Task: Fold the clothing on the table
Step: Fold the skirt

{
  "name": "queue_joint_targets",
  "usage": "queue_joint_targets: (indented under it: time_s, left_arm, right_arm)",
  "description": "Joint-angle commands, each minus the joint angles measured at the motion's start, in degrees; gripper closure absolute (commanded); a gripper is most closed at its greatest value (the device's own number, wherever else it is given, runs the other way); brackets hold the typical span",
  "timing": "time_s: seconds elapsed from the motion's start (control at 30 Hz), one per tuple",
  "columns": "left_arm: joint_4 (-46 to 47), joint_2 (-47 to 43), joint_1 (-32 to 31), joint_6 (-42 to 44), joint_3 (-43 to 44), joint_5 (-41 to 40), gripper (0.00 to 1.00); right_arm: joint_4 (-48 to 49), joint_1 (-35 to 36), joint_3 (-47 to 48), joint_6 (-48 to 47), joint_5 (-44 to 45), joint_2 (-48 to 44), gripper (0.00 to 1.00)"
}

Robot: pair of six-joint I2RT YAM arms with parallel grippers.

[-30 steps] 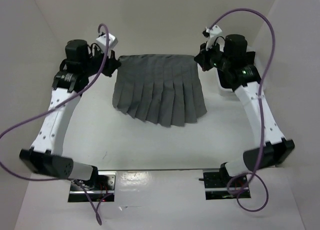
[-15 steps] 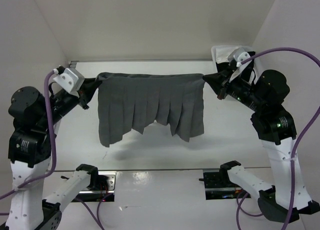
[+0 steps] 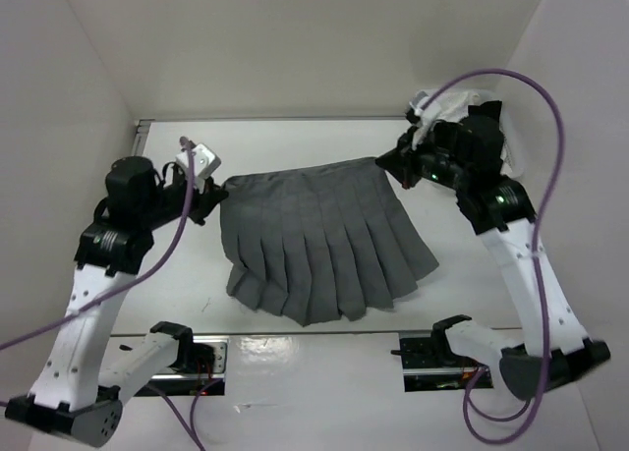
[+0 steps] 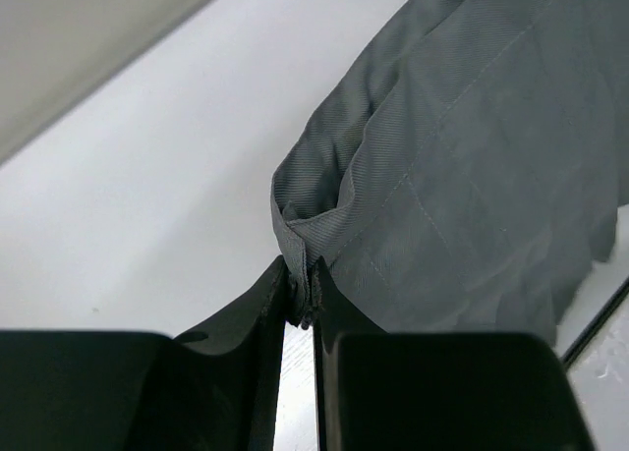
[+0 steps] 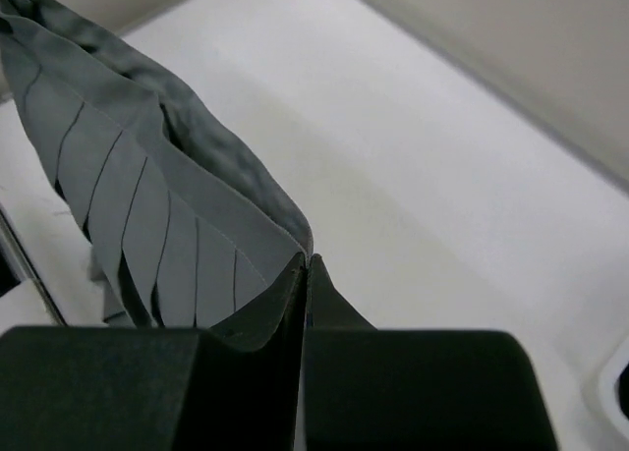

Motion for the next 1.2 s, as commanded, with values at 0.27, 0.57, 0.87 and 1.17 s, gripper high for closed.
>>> queue_joint_targets:
  time_s: [0.27, 0.57, 0.87, 1.17]
  left_arm:
    - [13.4, 28.1, -0.2, 2.7, 9.2, -8.8, 1.0]
    - [14.1, 52.9, 0.3, 3.8, 28.4, -11.9, 1.0]
    - [13.0, 63.4, 3.8, 2.6, 38.5, -15.4, 1.0]
    - [13.2, 53.3, 3.8, 4.4, 30.6, -9.7, 1.0]
  right_arm:
    - [8.9, -0.7, 6.5, -6.2, 8.9, 26.4, 1.0]
    - [9.5, -3.9, 19.1, -9.2, 11.5, 42.4, 1.0]
    - [10.0, -6.3, 27.4, -8.5, 13.5, 52.9, 1.0]
    - [8.9, -6.3, 22.5, -9.1, 10.9, 45.5, 1.0]
